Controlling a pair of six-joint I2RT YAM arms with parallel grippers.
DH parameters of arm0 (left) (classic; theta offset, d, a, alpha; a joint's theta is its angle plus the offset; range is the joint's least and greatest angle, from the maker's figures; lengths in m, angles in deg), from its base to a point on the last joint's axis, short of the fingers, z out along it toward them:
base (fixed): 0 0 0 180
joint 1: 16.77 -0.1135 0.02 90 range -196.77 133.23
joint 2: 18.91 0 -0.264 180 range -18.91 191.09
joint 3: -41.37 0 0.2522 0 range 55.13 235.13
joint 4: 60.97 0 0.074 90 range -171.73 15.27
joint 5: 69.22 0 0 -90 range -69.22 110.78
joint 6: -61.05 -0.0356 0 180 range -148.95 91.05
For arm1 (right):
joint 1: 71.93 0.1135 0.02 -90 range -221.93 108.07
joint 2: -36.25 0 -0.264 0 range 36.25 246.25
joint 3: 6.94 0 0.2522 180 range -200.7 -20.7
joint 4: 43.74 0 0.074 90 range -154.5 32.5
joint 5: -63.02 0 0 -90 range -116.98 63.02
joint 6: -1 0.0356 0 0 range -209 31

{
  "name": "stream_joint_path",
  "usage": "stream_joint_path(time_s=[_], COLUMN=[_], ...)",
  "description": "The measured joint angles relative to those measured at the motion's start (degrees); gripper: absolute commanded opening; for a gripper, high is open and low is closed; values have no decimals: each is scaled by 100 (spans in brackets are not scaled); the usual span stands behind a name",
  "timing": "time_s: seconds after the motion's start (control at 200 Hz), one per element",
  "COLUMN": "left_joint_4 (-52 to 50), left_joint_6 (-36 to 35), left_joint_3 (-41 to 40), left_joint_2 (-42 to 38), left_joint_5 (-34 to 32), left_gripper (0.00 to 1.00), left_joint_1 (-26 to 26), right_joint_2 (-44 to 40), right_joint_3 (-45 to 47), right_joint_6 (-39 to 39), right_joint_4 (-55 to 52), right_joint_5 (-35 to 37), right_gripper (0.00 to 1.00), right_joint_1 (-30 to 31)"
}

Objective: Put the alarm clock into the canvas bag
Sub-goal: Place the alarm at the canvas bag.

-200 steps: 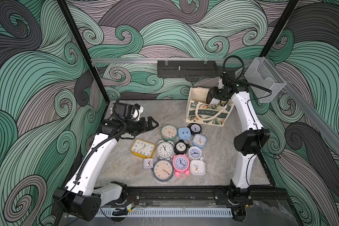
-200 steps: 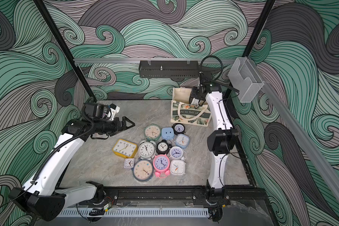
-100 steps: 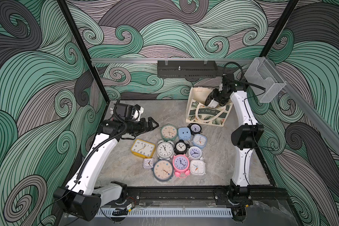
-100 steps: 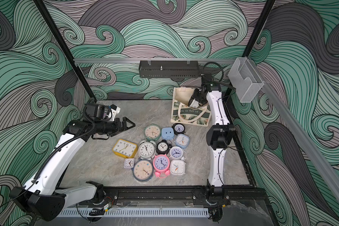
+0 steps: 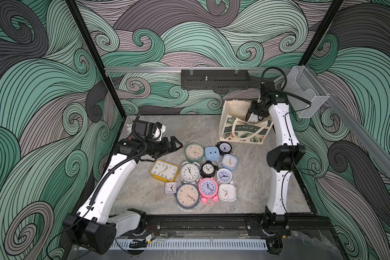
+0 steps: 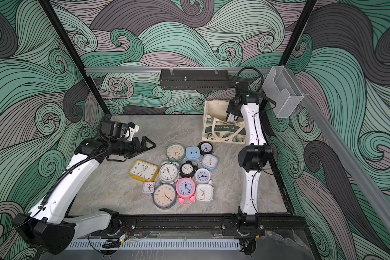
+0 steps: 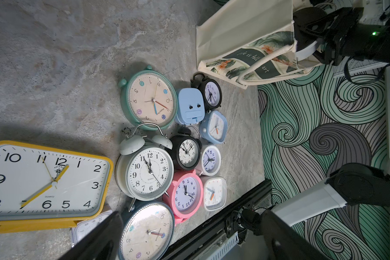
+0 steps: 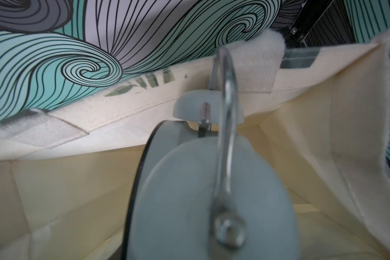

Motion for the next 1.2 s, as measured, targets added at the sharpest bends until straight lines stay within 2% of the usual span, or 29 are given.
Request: stream_joint_path(time_s=[0.305,0.64,0.936,1.076,1.201], left_joint_4=[39,72,70,70,70], left_joint_6=[0,-2,-2,-2,-2], left_joint_3=[-94,-175,-177,-177,-177], left_joint_2=[0,-2,-2,-2,13], left_joint_5=[-4,-4,-13,-33,-63], left_gripper=[99,99,99,99,99], left_joint_1=[94,103,103,105,118], right_joint_2=[-11,0,490,767,817], right_joint_3=[225,426,-120,-76,195], right_joint_6=[-649,-763,-758,-778,-789], right_joint_4=[-389,-730,-800,-804,-813], right_joint_5=[-96,-1165,-688,-514,-656], right_gripper=[33,33,34,34,35], right_joint_1=[55,149,208,210,210])
